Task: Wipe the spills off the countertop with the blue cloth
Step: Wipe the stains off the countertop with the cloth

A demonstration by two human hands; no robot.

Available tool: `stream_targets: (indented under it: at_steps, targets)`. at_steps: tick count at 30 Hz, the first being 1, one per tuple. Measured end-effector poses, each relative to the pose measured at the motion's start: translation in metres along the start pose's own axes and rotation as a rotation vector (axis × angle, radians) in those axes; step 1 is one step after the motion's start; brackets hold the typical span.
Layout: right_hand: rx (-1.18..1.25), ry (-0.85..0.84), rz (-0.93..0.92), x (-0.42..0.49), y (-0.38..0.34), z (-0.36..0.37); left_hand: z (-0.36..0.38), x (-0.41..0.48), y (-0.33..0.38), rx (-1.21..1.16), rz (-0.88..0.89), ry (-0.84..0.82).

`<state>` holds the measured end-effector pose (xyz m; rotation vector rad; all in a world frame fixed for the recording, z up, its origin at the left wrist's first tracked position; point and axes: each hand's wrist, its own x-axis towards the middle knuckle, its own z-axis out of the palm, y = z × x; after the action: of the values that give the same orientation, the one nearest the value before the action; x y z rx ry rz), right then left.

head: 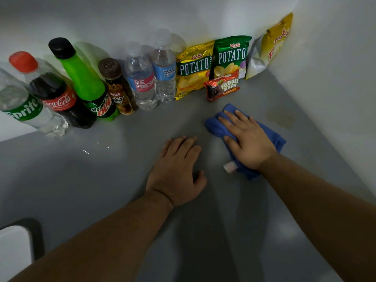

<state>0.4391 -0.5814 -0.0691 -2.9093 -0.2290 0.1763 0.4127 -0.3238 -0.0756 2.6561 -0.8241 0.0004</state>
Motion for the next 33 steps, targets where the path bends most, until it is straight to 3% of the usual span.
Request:
stream_targets:
  at_steps: [4,12,18,22,26,33]
  targets:
    - [-0.043,0.019,0.167,0.008,-0.032,0.012,-0.001,0.0,0.0,0.005,-0.008,-0.03]
    - [0.021,-0.014,0.016,-0.084,-0.009,0.014,-0.001,-0.001,0.001,-0.02,-0.002,-0.017]
    - [-0.016,0.047,0.32,-0.047,-0.02,0.016,-0.004,0.001,0.003,0.0,-0.009,-0.054]
    - [-0.017,0.02,0.17,-0.078,-0.049,0.026,-0.003,0.0,0.003,-0.007,-0.003,-0.047]
    - [0.004,-0.012,0.051,-0.13,-0.03,0.027,-0.002,-0.001,0.003,-0.011,0.011,-0.024]
    - [-0.012,0.064,0.315,-0.119,-0.04,0.029,0.0,0.001,0.001,0.014,0.032,-0.015]
